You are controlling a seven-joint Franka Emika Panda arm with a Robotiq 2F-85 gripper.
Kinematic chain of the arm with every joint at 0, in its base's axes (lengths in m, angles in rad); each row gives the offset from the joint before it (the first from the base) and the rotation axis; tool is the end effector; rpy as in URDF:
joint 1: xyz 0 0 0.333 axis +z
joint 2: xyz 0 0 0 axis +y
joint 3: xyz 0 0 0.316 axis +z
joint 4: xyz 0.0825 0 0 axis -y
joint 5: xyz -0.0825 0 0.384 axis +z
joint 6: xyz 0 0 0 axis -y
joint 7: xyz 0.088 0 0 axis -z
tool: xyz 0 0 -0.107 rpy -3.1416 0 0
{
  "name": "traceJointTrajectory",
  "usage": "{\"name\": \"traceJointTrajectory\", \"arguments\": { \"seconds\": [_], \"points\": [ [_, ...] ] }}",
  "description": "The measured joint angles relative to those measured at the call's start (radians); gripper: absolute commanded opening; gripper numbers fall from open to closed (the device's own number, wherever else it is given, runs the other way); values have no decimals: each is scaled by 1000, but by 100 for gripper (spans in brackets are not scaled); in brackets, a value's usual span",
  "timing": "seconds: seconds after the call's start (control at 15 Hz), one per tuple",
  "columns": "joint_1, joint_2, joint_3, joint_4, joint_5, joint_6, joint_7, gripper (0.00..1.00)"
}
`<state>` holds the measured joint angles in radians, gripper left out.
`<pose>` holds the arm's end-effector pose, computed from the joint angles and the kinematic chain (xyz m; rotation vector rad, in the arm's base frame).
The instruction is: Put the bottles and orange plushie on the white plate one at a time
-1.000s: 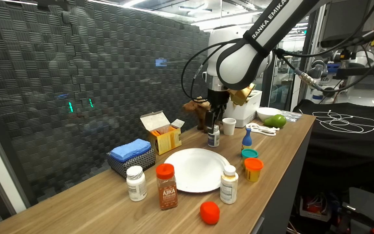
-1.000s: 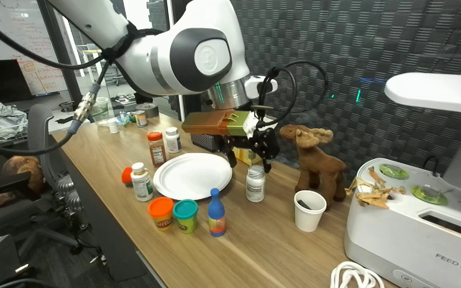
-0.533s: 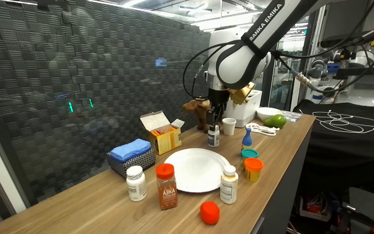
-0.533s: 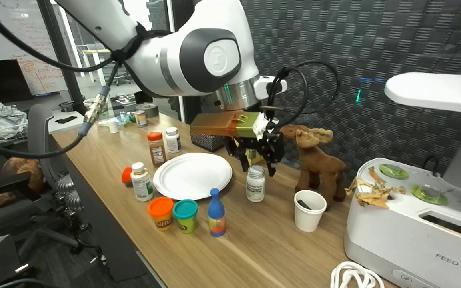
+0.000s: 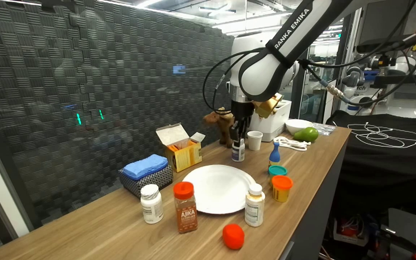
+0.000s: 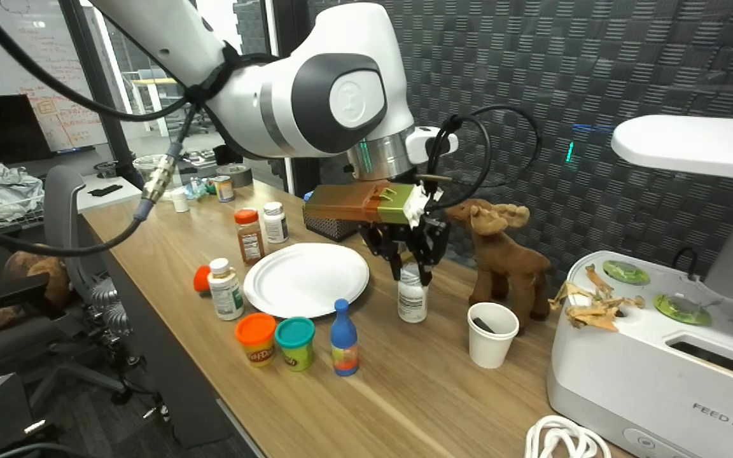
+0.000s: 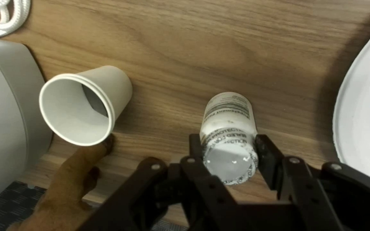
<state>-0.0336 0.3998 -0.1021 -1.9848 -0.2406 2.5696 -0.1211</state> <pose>0.6237 -0.0783 0.2813 2.9107 0.2741 0.2312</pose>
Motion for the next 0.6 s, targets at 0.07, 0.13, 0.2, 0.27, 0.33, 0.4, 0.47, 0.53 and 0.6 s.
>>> {"name": "traceJointTrajectory", "arguments": {
  "seconds": [0.07, 0.13, 0.2, 0.27, 0.33, 0.4, 0.47, 0.53, 0.6],
  "points": [
    [0, -1, 1, 1, 0, -1, 0, 20],
    [1, -4, 1, 2, 0, -6, 0, 20],
    [3, -10, 1, 3, -1, -17, 0, 20],
    [7, -20, 1, 6, -6, -37, 0, 20],
    [13, -37, 2, 6, -11, -62, 0, 20],
    [21, -58, 3, 7, -16, -89, 0, 20],
    [30, -82, 9, 7, -17, -118, 0, 20],
    [38, -107, 21, 6, -17, -146, -1, 20],
    [46, -130, 38, 5, -17, -168, -2, 20]
  ]
}}
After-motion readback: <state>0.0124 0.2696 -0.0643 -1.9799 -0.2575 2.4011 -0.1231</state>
